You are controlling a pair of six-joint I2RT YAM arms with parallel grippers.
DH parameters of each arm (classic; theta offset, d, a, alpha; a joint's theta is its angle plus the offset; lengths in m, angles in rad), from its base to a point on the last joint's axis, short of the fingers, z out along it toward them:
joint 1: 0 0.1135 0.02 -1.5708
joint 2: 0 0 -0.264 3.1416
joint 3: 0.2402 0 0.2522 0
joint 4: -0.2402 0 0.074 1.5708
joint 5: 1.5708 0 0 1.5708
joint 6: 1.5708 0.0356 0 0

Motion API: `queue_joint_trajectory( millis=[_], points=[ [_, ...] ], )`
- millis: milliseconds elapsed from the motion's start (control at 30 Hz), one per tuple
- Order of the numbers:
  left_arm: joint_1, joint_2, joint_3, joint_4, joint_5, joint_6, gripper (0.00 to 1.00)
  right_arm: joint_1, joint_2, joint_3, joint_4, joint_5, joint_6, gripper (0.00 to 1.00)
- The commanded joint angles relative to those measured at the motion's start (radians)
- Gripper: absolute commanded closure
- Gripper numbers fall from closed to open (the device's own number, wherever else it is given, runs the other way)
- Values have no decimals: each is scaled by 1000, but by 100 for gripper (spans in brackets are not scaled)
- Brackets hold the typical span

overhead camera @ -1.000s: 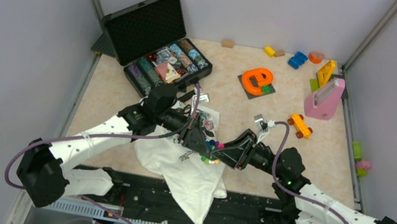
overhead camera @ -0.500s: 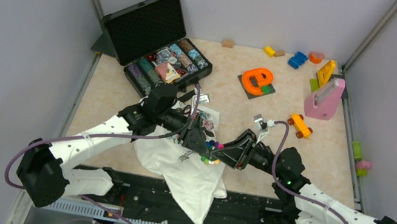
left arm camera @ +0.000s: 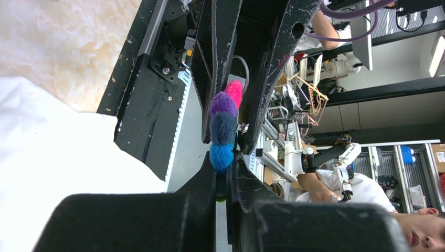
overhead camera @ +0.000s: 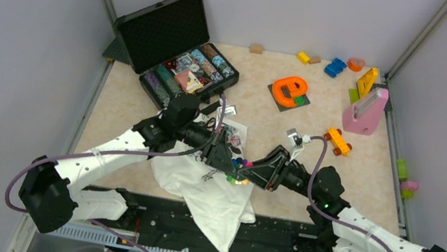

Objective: Remove the brooch from the garment
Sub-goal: Close the brooch.

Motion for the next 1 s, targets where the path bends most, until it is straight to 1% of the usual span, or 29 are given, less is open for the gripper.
queue_joint_trajectory(
  millis=[0,133,233,300,467,667,967],
  points=[
    [-18,-15,50,59,0,-6,100,-3,7,19,-22,4,-20,83],
    [-19,-11,51,60,4,-6,100,-3,15,28,-25,-7,-26,82],
    [-18,-9,50,62,6,-5,100,-3,20,37,-37,-18,-39,75],
    [-18,-6,49,61,8,-4,100,-3,25,43,-46,-23,-44,74],
    [-20,-3,52,61,12,-1,100,-3,50,55,-44,-44,-43,75],
    [-20,-4,58,49,13,12,100,-4,65,57,-43,-47,-30,81],
    [-21,-3,67,36,17,31,100,-4,70,70,-59,-60,-28,86]
  ],
)
